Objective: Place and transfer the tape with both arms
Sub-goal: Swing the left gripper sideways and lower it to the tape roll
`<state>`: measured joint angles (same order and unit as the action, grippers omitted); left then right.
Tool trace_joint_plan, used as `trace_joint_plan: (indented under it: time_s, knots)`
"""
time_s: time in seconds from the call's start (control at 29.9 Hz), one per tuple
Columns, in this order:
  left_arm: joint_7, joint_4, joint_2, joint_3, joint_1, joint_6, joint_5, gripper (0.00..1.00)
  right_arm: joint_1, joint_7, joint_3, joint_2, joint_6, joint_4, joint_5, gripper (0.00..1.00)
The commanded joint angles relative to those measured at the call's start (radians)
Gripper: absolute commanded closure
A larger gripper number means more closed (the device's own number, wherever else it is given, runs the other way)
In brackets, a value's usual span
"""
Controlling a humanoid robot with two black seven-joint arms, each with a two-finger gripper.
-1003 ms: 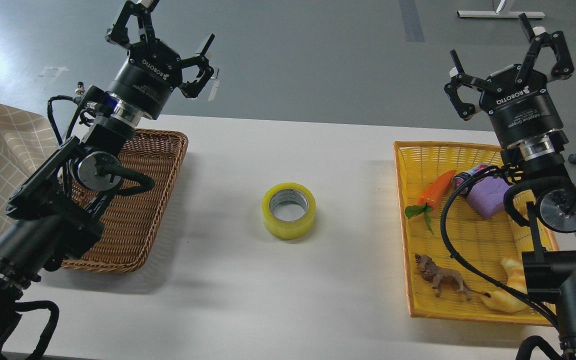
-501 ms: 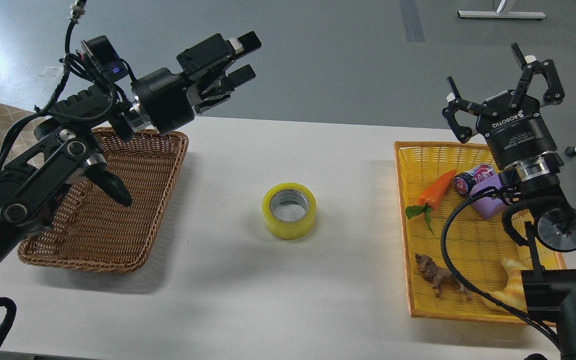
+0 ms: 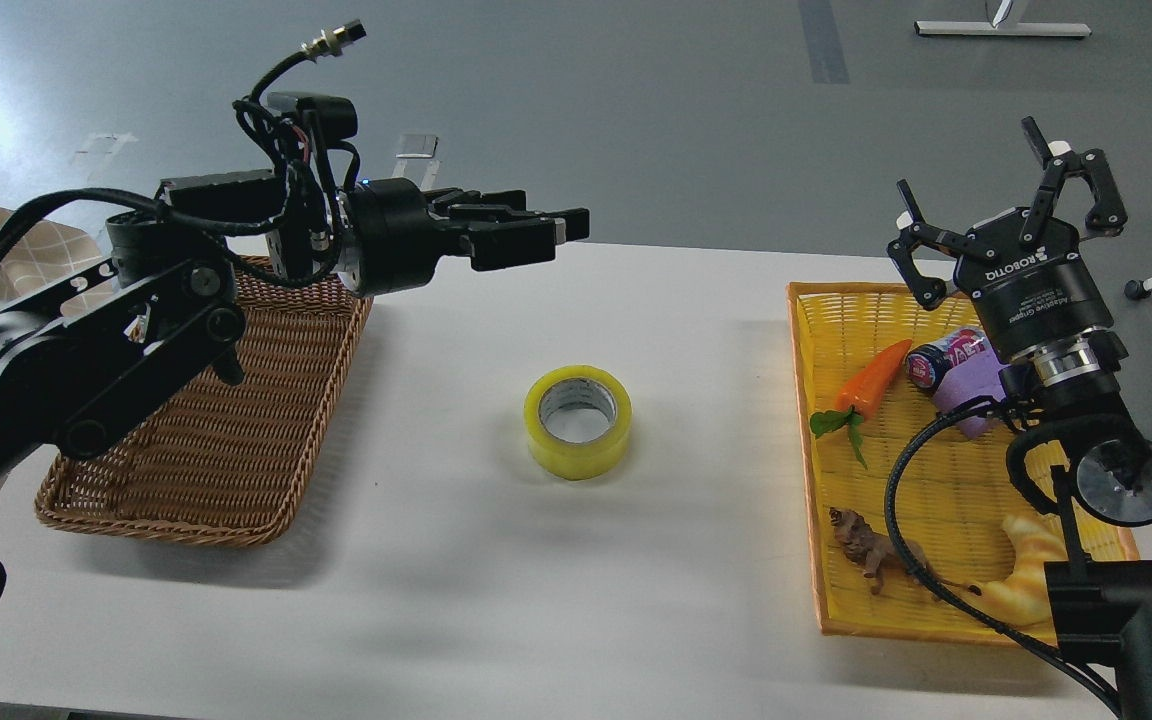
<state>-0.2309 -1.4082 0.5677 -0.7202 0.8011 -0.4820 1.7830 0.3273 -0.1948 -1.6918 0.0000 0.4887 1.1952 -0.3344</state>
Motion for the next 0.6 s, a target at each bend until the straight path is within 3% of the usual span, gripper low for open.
trace_joint_plan:
  time_s: [0.0, 0.07, 0.1, 0.17, 0.47, 0.57]
  knots:
    - [0.077, -0.002, -0.02, 0.062, 0.009, -0.004, 0.078, 0.02, -0.005, 0.0, 0.0, 0.0, 0.0, -0.002, 0.0, 0.01]
    - [0.149, -0.003, -0.025, 0.09, 0.013, -0.007, 0.099, 0.02, -0.01, 0.0, 0.0, 0.0, 0.0, 0.0, 0.0, 0.01]
    - [0.222, -0.003, -0.026, 0.12, 0.027, -0.007, 0.117, 0.02, -0.01, 0.0, 0.0, 0.0, 0.0, 0.0, 0.0, 0.01]
    - [0.284, -0.003, -0.046, 0.171, 0.055, -0.007, 0.122, 0.02, -0.01, 0.0, 0.0, 0.0, 0.0, 0.0, 0.0, 0.01]
    - [0.347, 0.001, -0.103, 0.26, 0.095, -0.007, 0.128, 0.02, -0.014, 0.0, 0.0, 0.0, 0.0, -0.008, 0.0, 0.01]
    - [0.349, 0.001, -0.117, 0.274, 0.092, -0.007, 0.127, 0.02, -0.014, 0.0, 0.001, 0.0, 0.0, -0.013, 0.0, 0.01]
